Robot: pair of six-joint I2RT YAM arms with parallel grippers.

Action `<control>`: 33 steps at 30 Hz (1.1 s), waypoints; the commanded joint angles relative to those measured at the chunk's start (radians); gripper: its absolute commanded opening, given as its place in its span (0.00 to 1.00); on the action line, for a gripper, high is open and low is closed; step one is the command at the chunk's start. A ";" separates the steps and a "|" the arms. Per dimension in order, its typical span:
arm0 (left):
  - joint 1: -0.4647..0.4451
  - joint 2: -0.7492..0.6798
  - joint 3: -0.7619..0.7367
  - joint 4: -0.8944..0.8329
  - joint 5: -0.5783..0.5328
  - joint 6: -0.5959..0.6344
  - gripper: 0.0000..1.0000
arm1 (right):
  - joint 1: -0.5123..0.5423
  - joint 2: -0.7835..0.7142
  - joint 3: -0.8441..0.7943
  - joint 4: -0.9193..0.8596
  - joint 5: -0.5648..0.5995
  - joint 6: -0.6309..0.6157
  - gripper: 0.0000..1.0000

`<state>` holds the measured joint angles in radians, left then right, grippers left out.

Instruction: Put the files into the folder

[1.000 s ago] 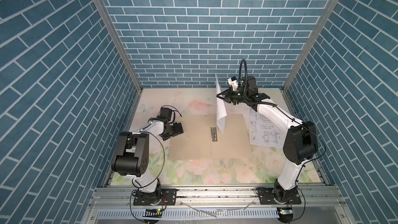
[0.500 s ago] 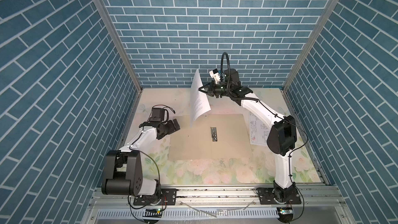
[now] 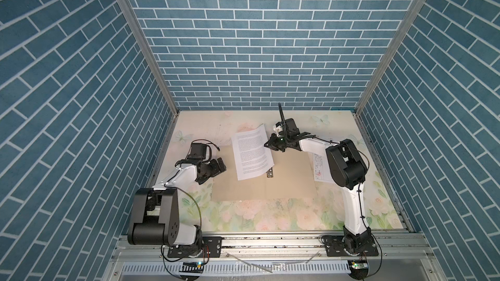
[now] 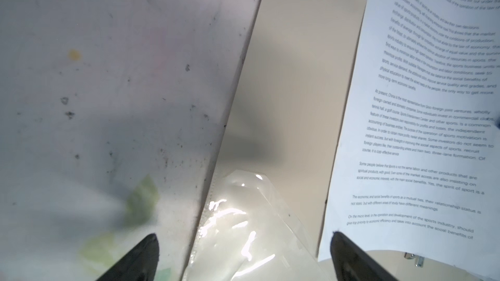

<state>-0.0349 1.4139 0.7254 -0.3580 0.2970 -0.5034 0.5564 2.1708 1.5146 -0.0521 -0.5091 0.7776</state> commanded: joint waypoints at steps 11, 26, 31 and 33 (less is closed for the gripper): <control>0.000 -0.028 -0.086 0.056 0.047 -0.025 1.00 | 0.014 0.014 0.054 -0.060 0.025 -0.004 0.14; 0.000 0.003 -0.106 0.104 0.060 -0.033 1.00 | 0.012 0.098 0.108 -0.041 -0.094 0.049 0.20; 0.000 0.010 -0.117 0.113 0.056 -0.043 1.00 | 0.011 0.100 0.109 -0.016 -0.104 0.067 0.05; 0.000 0.006 -0.122 0.113 0.050 -0.046 1.00 | 0.012 0.095 0.106 0.004 -0.108 0.076 0.01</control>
<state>-0.0353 1.4010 0.6373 -0.2276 0.3599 -0.5415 0.5648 2.2612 1.5791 -0.0788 -0.5941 0.8265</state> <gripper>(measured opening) 0.996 0.045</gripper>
